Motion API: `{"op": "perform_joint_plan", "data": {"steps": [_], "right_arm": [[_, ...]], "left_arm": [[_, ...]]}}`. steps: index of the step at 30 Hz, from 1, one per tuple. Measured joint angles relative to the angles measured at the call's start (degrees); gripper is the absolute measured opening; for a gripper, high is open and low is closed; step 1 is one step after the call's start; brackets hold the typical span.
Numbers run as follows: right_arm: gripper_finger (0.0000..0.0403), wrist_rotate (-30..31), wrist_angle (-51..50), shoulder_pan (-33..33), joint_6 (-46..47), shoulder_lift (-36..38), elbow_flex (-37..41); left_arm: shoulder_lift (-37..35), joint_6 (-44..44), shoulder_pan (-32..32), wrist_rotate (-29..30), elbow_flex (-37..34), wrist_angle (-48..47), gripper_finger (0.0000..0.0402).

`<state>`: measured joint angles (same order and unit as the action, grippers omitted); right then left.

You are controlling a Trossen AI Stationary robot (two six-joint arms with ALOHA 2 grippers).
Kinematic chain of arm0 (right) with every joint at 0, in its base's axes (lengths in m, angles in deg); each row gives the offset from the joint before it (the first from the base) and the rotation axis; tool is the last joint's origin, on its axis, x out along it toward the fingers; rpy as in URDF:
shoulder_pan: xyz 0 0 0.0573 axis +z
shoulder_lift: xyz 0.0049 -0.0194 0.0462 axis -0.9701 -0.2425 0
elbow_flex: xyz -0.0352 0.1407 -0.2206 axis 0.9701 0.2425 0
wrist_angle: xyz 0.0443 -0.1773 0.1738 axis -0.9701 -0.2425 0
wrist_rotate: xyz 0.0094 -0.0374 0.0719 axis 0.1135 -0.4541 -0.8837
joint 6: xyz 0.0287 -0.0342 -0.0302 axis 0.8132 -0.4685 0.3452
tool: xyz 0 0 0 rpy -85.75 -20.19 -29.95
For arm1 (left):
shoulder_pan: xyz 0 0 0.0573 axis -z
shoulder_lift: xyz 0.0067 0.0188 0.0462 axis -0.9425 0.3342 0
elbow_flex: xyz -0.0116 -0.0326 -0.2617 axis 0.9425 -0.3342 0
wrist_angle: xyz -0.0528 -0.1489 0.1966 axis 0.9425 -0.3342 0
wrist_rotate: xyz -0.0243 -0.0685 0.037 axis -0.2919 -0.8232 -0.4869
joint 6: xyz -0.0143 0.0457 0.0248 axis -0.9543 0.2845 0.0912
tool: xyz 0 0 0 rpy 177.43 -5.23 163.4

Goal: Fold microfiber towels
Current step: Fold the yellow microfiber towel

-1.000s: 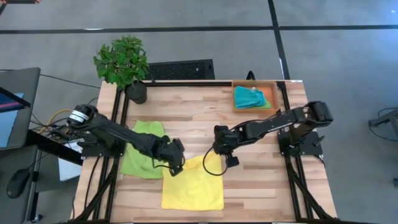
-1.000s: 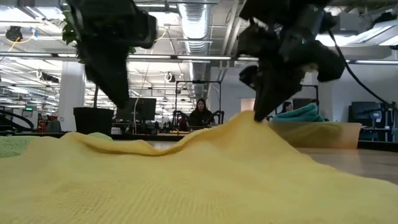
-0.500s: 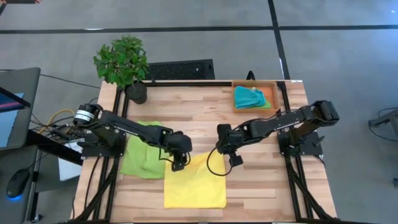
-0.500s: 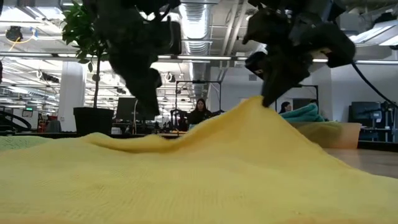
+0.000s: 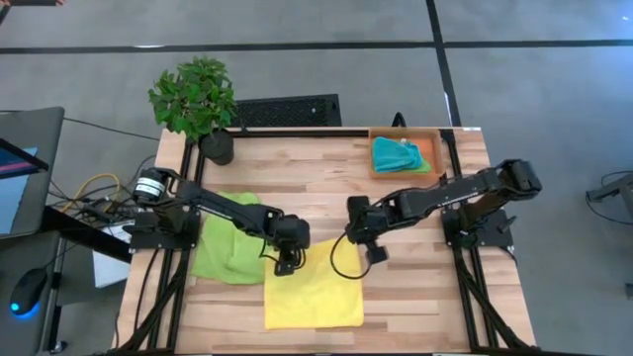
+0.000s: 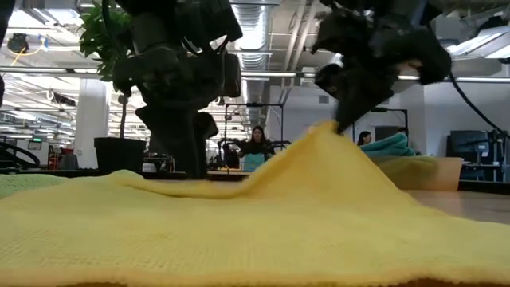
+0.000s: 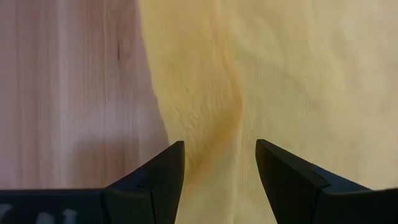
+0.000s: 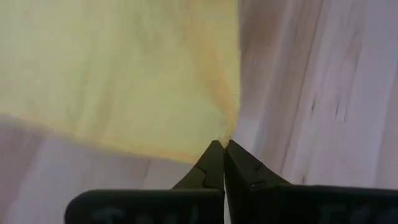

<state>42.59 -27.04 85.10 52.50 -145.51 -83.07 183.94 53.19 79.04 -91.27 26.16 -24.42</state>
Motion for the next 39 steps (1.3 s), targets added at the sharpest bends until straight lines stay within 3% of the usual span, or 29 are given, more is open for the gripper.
{"op": "perform_joint_plan", "data": {"steps": [13,27,39], "right_arm": [[0.0014,0.00,-0.69,-1.10,0.04,-0.35,0.03],[0.0013,-0.05,-1.36,-1.55,0.04,-0.35,0.03],[0.0011,-0.10,-3.64,-1.56,0.04,-0.37,0.01]], "left_arm": [[1.73,0.66,-0.05,-2.05,0.04,0.29,0.0190],[2.72,-3.94,-0.07,-5.97,0.42,-6.29,0.0190],[2.08,-4.55,-0.09,0.51,4.33,-22.05,0.0190]]}}
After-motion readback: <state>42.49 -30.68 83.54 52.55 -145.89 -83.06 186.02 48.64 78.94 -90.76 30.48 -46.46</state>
